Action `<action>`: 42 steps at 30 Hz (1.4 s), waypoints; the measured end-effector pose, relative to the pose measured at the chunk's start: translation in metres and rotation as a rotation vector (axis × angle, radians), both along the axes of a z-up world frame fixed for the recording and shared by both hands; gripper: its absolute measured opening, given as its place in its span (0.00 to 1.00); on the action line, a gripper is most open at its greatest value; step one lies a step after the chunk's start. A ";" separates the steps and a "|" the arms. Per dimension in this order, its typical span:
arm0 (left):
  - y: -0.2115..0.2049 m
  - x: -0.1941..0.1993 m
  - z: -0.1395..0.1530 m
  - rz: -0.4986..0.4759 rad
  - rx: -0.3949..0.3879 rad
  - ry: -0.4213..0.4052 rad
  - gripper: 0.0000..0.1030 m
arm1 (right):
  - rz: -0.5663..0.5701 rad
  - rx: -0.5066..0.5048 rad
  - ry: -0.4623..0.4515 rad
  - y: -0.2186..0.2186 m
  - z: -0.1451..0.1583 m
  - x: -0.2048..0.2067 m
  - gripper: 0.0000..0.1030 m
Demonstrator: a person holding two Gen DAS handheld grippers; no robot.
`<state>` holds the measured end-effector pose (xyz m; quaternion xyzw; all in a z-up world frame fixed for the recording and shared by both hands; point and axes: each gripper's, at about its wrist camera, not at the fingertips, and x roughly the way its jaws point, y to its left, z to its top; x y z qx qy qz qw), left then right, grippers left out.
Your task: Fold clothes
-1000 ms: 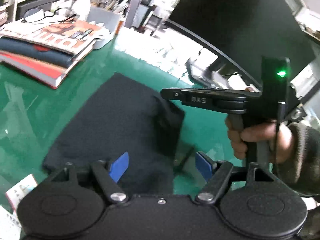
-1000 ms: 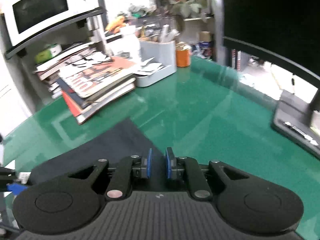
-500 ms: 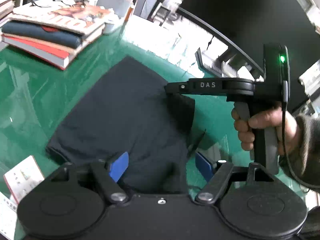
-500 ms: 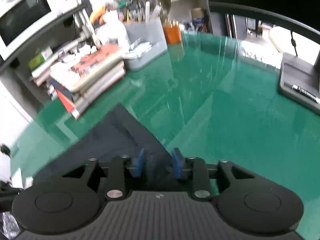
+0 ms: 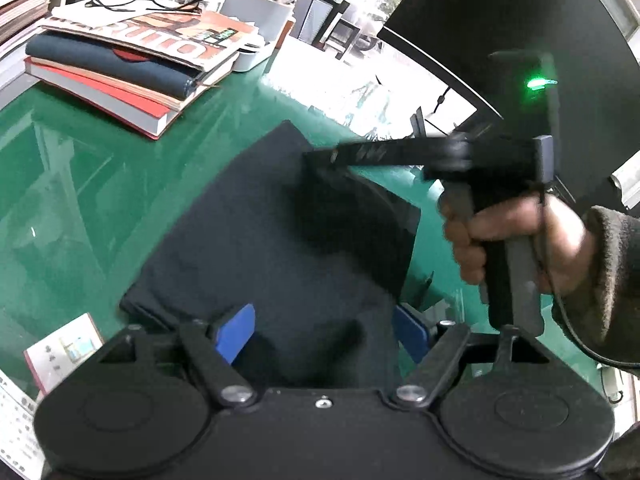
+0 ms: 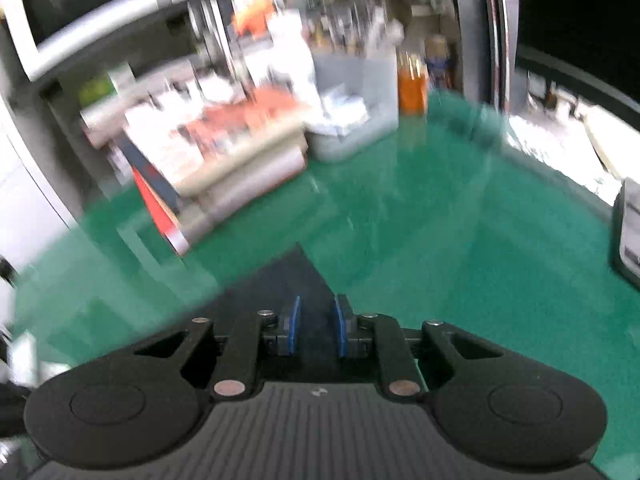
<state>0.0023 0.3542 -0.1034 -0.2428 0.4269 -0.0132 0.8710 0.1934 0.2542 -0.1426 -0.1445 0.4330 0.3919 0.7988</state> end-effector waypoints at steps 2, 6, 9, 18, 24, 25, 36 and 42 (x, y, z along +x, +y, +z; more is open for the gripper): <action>0.002 0.000 0.001 0.001 -0.014 0.000 0.74 | -0.025 0.022 0.026 -0.006 0.003 0.003 0.19; 0.011 0.006 0.011 0.014 -0.032 -0.034 0.74 | -0.071 0.109 0.034 -0.031 0.023 -0.004 0.19; 0.017 0.018 0.021 0.024 -0.023 -0.088 0.76 | -0.133 0.126 0.020 -0.067 0.034 -0.018 0.19; 0.008 0.093 0.022 -0.055 0.031 -0.130 0.75 | -0.279 0.084 -0.092 -0.117 0.028 -0.039 0.19; -0.003 0.124 0.003 -0.083 0.045 -0.055 0.73 | -0.149 0.019 -0.033 -0.094 0.008 -0.045 0.19; -0.006 0.127 -0.003 -0.088 0.059 -0.029 0.73 | -0.143 0.011 -0.036 -0.093 0.006 -0.046 0.20; -0.008 0.126 -0.008 -0.068 0.086 -0.025 0.73 | -0.115 0.030 -0.035 -0.094 0.004 -0.041 0.23; -0.004 0.129 -0.006 -0.023 0.113 -0.017 0.73 | -0.080 0.015 -0.049 -0.089 0.003 -0.032 0.26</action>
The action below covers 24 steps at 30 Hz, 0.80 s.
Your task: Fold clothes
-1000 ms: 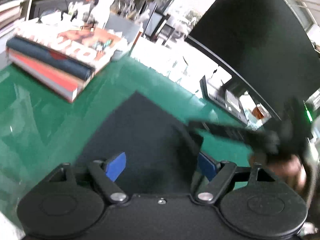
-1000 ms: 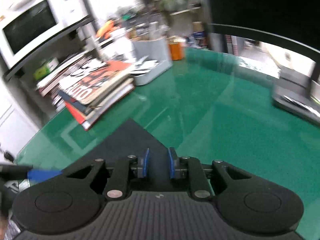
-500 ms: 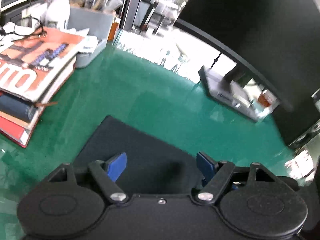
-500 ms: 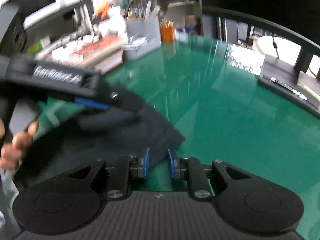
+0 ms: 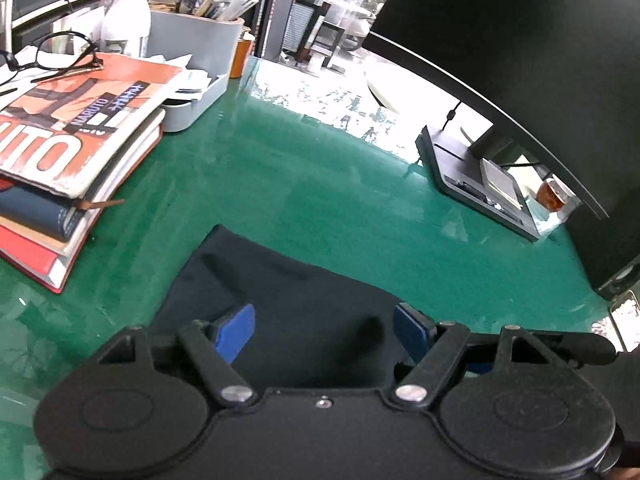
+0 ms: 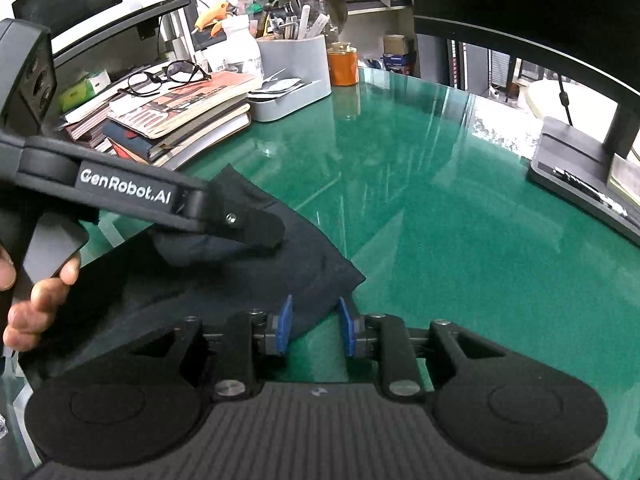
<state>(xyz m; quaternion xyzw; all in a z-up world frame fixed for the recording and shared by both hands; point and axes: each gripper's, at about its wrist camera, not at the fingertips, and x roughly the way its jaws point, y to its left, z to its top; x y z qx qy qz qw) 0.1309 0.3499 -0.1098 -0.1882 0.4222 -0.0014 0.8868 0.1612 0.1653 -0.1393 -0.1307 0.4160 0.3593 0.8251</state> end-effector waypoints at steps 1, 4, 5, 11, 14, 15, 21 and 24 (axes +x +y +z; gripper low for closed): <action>0.001 0.001 0.000 0.009 0.002 0.001 0.73 | 0.003 0.000 0.000 0.000 0.000 0.001 0.26; 0.003 0.002 0.003 -0.005 -0.008 0.006 0.74 | -0.002 0.005 0.017 -0.001 0.001 0.005 0.28; 0.003 -0.001 0.007 -0.003 0.002 0.011 0.74 | -0.013 0.008 0.032 -0.001 0.002 0.006 0.28; -0.011 -0.048 0.046 0.019 0.179 0.055 0.78 | -0.021 0.015 -0.020 0.002 0.024 -0.006 0.27; -0.016 -0.074 0.047 -0.010 0.183 0.098 0.79 | 0.005 0.018 -0.029 0.014 0.028 -0.010 0.24; -0.017 -0.080 0.043 -0.020 0.181 0.119 0.79 | 0.011 0.022 -0.029 0.018 0.029 -0.010 0.24; -0.014 -0.086 0.016 0.025 0.201 0.226 0.80 | 0.060 -0.071 0.007 0.036 0.015 -0.013 0.24; -0.014 -0.084 0.013 0.035 0.216 0.246 0.83 | 0.049 -0.093 0.028 0.035 0.009 -0.014 0.24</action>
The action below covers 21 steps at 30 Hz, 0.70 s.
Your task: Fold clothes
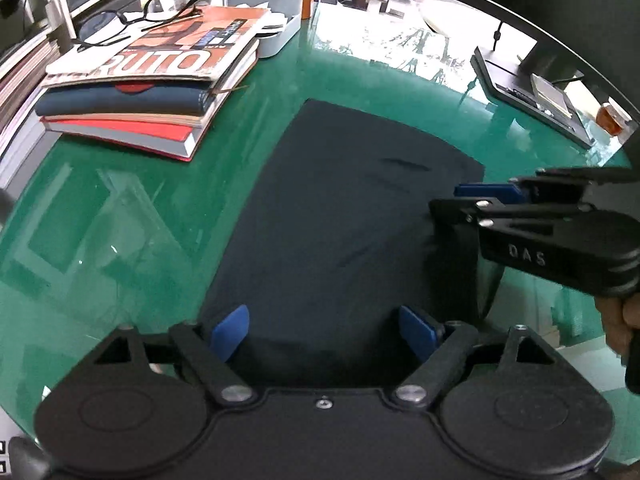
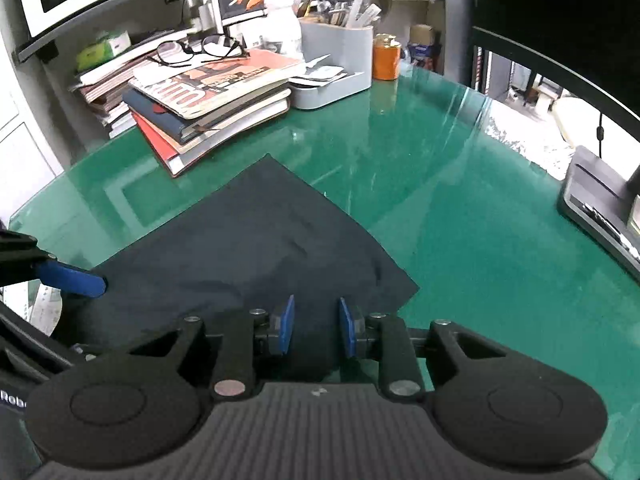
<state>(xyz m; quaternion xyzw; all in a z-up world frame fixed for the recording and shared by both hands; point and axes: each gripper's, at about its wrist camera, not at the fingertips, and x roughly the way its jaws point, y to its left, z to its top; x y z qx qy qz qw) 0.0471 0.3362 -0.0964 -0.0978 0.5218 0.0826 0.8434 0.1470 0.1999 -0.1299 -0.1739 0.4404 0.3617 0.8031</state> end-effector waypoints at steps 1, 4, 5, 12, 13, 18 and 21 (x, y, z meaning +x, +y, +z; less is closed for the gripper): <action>-0.001 0.002 0.000 -0.001 0.011 0.005 0.85 | -0.007 0.002 0.010 -0.002 0.000 0.001 0.24; -0.002 0.004 0.001 -0.001 0.027 0.011 0.88 | -0.008 -0.009 0.006 -0.002 -0.001 -0.001 0.24; -0.002 0.005 0.001 -0.001 0.028 0.011 0.88 | -0.008 -0.014 0.003 -0.002 -0.001 -0.001 0.24; -0.003 0.002 -0.001 -0.005 0.038 0.011 0.92 | -0.024 -0.022 0.009 -0.003 -0.003 -0.003 0.25; -0.002 0.003 -0.001 -0.005 0.039 0.012 0.92 | -0.025 -0.022 0.008 -0.003 -0.003 -0.003 0.25; -0.002 0.006 -0.003 -0.001 0.046 0.014 0.96 | -0.024 -0.022 0.010 -0.004 -0.003 -0.002 0.25; -0.003 0.007 -0.002 -0.001 0.050 0.011 0.96 | -0.025 -0.009 0.026 -0.006 -0.002 0.001 0.26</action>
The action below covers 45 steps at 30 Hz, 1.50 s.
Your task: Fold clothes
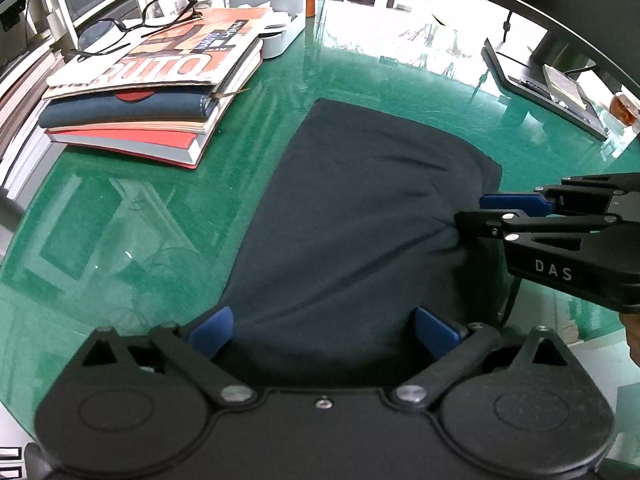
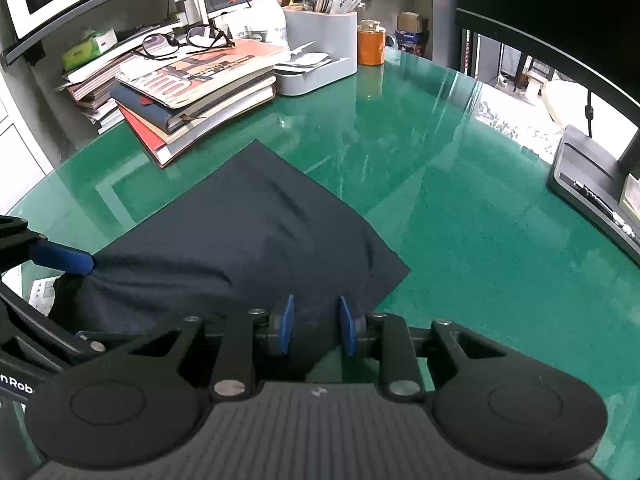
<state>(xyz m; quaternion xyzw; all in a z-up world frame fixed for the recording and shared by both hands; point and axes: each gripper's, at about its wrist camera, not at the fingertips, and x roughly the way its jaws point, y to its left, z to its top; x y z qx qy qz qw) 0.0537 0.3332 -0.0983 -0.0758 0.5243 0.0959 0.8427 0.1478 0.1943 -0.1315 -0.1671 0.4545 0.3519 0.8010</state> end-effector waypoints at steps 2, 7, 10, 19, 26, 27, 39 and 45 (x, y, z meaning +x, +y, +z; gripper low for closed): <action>0.002 -0.003 0.008 0.002 0.008 -0.020 0.96 | -0.016 0.030 0.018 -0.006 0.005 -0.001 0.26; 0.015 -0.006 0.022 0.031 0.007 -0.083 0.93 | 0.110 0.079 0.026 -0.015 0.027 -0.031 0.26; 0.017 0.003 0.025 0.001 0.013 -0.100 0.64 | 0.198 0.080 0.091 -0.014 0.029 -0.050 0.25; -0.013 0.055 -0.002 -0.163 -0.002 -0.086 0.59 | 0.262 0.006 0.138 0.011 0.010 -0.075 0.24; 0.001 0.045 0.012 -0.043 -0.033 -0.099 0.72 | 0.228 0.022 0.171 0.005 0.014 -0.070 0.32; 0.005 0.039 0.018 -0.013 -0.030 -0.117 0.83 | 0.207 0.017 0.172 -0.002 0.018 -0.070 0.45; -0.035 -0.062 0.056 0.310 0.103 -0.036 0.99 | -0.032 -0.030 0.037 -0.063 0.074 -0.079 1.00; -0.078 -0.084 0.077 0.345 0.151 -0.022 0.99 | -0.027 0.016 -0.031 -0.071 0.105 -0.087 1.00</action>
